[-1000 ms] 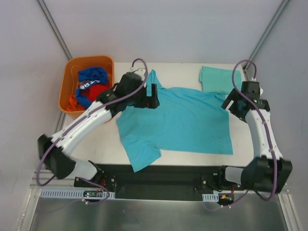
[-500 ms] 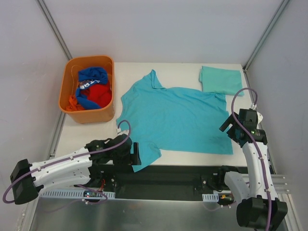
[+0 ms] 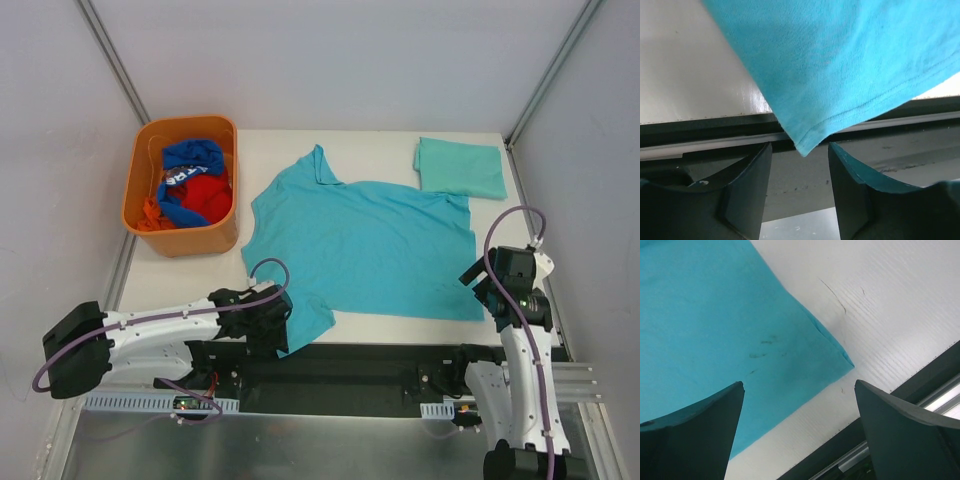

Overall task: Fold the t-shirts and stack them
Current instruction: Grap the side of the flattened tshirt closest away from the robot with both arms, then fold the flattened tshirt in 1/3 of the way

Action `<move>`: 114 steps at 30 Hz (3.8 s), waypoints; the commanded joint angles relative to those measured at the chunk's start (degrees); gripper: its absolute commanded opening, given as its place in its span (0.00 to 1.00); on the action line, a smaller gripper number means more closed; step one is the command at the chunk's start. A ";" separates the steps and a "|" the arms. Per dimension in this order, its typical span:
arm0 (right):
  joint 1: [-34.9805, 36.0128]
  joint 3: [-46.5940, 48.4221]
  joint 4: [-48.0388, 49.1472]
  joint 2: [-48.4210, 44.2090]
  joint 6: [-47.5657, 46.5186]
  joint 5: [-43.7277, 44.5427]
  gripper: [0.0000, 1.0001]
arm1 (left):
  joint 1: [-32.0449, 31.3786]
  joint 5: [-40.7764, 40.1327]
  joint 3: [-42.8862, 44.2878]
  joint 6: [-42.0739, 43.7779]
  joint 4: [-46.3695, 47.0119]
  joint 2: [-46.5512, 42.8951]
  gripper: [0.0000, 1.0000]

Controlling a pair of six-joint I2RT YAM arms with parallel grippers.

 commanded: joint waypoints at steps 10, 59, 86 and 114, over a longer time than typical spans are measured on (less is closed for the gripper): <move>0.00 -0.74 -11.65 -6.80 9.77 1.48 0.97 | -0.65 0.78 1.74 0.23 6.15 4.73 0.00; -1.93 -12.08 15.06 14.39 6.10 -6.45 0.00 | 8.40 -2.99 13.16 13.41 6.41 -3.27 0.00; 1.23 4.26 14.63 23.78 -0.33 -9.01 0.01 | 24.05 -1.32 27.21 26.59 10.19 4.63 0.00; 1.41 24.13 13.48 46.81 1.08 -4.96 0.01 | 40.13 5.27 49.72 38.64 10.55 30.30 0.00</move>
